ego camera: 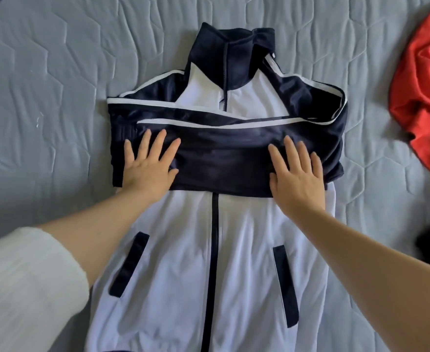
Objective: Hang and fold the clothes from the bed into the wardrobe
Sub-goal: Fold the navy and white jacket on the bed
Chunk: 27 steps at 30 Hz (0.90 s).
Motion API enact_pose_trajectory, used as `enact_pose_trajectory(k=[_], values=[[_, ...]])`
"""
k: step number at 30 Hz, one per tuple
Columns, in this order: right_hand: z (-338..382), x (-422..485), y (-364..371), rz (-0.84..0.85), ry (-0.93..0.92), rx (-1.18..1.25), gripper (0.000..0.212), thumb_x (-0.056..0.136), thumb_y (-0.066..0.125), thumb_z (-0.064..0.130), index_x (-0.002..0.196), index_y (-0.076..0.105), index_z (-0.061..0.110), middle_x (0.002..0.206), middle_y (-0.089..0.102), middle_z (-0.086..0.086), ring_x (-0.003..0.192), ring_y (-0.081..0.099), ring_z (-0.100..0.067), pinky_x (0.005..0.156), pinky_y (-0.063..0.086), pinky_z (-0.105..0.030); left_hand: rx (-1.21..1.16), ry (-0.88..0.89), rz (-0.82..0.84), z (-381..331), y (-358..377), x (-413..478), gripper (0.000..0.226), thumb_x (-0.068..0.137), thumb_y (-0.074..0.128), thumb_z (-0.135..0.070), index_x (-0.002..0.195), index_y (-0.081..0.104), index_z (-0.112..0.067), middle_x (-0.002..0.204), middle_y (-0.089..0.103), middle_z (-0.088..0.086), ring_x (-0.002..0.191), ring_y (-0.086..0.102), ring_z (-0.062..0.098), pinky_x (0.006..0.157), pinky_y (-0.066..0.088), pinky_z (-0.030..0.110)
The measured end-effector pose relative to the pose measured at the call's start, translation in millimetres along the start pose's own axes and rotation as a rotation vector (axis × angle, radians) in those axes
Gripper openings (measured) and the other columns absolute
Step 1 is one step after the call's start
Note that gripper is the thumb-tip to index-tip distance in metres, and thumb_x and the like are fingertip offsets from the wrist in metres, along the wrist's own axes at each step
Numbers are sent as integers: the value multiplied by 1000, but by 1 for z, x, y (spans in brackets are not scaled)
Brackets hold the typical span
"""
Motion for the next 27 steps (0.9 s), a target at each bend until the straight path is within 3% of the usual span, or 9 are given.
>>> enact_pose_trajectory(k=[2, 4, 9, 12, 16, 18, 20, 23, 27], values=[[22, -35, -4, -72, -107, 30, 51, 78, 69, 8, 128, 56, 11, 140, 46, -19, 127, 45, -41, 102, 34, -56, -111, 94, -298, -28, -27, -36, 57, 88, 57, -18, 142, 37, -22, 147, 34, 13, 133, 35, 34, 103, 30, 53], [40, -73, 4, -34, -138, 60, 49, 69, 77, 7, 116, 65, 11, 131, 55, -18, 118, 54, -41, 95, 41, -56, -216, 229, -508, -54, -37, -88, 52, 74, 64, -7, 123, 56, -19, 118, 58, 14, 96, 62, 35, 76, 50, 43], [79, -161, 34, 150, -202, 152, 50, 55, 85, 13, 103, 71, 16, 114, 66, -11, 100, 65, -32, 80, 53, -45, -321, 402, -232, -92, 23, -185, 51, 61, 77, -23, 100, 44, -23, 87, 46, 2, 60, 59, 20, 52, 47, 23], [98, -208, 48, 220, -279, 173, 52, 49, 87, 17, 100, 72, 20, 110, 67, -8, 93, 67, -28, 74, 55, -39, -290, 509, 21, -106, 67, -231, 63, 49, 84, -49, 102, 56, -31, 93, 52, -1, 69, 63, 14, 57, 51, 19], [113, -259, 69, 307, -344, 92, 49, 52, 87, 26, 99, 73, 17, 105, 68, -7, 95, 66, -27, 77, 55, -37, -46, 649, 186, -108, 107, -271, 89, 53, 68, -74, 129, 55, -30, 128, 59, 9, 120, 53, 29, 97, 45, 40], [117, -280, 78, 337, -362, 23, 51, 63, 78, 42, 105, 72, 13, 113, 67, -8, 104, 64, -30, 81, 55, -43, 125, 708, 274, -103, 137, -287, 106, 71, 56, -70, 148, 0, -22, 155, 1, 20, 141, -3, 41, 113, 1, 56], [118, -295, 89, 435, -355, -12, 70, 63, 71, 59, 114, 68, 11, 124, 62, -13, 113, 59, -34, 83, 52, -53, 185, 682, 317, -100, 156, -298, 112, 82, 50, -62, 134, -39, -18, 140, -43, 18, 128, -39, 41, 100, -26, 61], [120, -304, 103, 576, -343, -55, 101, 41, 79, 68, 125, 61, 15, 133, 53, -20, 120, 51, -43, 85, 45, -65, 228, 609, 293, -99, 160, -303, 108, 91, 49, -43, 126, -49, -15, 136, -48, 17, 127, -38, 41, 94, -30, 63], [118, -307, 123, 633, -350, -134, 91, 88, 57, 31, 149, -10, 25, 154, -13, -20, 138, -8, -47, 104, 7, -69, 268, 562, 148, -97, 146, -297, 101, 81, 60, -39, 142, -18, -22, 151, -15, 8, 139, -6, 35, 106, -9, 61]])
Point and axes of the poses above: each hand's wrist, its own x-axis towards the middle knuckle, its own y-axis out of the palm, z = x × y, the point moved 10 cm from there along x, towards the middle knuckle
